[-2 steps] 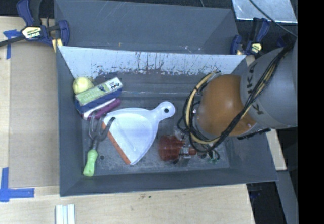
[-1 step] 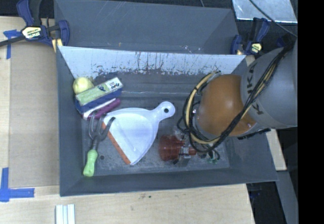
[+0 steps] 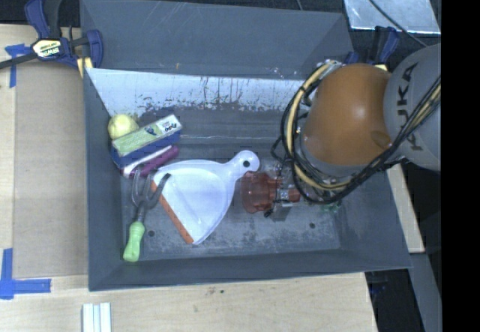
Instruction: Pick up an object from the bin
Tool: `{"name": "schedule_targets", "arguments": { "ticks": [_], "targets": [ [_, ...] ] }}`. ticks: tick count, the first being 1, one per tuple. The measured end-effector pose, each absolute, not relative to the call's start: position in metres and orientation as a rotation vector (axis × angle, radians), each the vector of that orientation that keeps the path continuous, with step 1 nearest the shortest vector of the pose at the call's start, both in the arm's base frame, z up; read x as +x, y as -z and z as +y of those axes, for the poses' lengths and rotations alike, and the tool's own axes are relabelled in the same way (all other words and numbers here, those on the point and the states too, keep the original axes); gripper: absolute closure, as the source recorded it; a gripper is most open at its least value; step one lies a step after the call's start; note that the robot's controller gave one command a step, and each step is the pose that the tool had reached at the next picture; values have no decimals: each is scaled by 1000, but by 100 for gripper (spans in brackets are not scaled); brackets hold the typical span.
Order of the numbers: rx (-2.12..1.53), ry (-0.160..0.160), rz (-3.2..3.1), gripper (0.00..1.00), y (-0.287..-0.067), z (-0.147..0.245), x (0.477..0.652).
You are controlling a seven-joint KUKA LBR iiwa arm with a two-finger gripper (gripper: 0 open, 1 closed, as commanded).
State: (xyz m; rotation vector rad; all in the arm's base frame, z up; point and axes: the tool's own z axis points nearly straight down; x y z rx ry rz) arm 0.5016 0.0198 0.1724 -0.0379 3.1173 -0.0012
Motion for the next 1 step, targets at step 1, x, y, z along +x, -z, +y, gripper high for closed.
{"name": "schedule_targets", "arguments": {
  "ticks": [1],
  "targets": [
    [60, 2, 3137, 100, -181, 12, 484]
  ]
}}
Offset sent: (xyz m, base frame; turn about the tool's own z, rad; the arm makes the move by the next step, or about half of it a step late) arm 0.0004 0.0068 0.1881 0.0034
